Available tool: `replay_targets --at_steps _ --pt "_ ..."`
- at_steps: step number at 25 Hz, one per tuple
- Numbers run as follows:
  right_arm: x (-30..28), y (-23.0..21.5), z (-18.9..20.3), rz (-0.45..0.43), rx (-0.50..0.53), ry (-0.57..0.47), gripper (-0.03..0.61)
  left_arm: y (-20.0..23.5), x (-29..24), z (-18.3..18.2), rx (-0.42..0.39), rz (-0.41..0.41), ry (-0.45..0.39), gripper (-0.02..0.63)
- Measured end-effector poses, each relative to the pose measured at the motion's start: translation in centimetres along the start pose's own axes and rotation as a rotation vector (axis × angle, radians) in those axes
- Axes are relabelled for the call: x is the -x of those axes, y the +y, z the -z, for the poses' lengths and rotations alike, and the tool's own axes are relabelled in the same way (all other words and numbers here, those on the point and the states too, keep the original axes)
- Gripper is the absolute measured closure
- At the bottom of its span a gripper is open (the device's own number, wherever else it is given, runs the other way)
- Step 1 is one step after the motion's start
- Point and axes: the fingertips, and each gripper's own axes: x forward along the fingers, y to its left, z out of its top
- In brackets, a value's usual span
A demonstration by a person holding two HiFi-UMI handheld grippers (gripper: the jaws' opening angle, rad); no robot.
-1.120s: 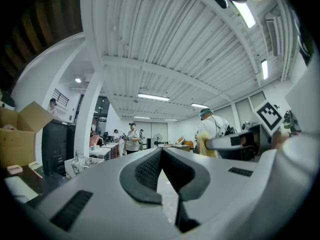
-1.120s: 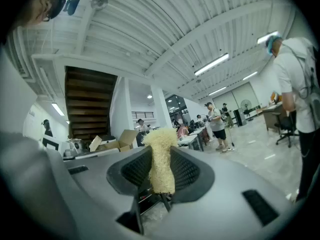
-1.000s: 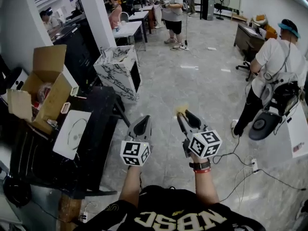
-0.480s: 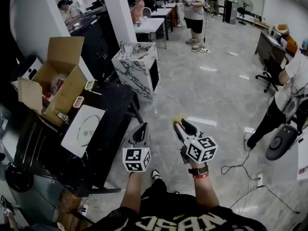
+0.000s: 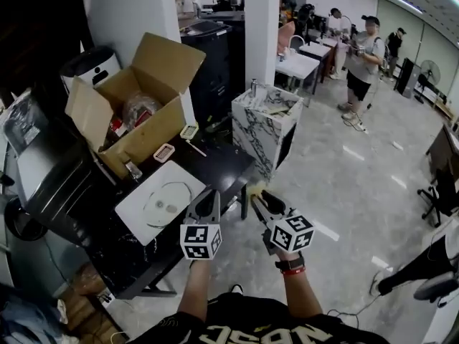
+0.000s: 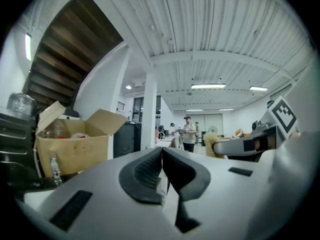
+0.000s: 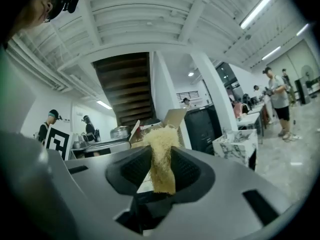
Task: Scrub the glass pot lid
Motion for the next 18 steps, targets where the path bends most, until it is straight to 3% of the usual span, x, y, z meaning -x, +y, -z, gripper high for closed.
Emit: replay_targets --at_steps 6,18 --pt "-11.4 6.3 1.0 -0.242 0.023 0.075 0.449 10.6 1.5 0.3 0.008 -0.214 0.001 0.598" --pt "-28.1 16.7 4.3 -0.670 0.067 0.214 0.446 26.1 6.7 1.5 0.015 -0.651 0.011 0.598"
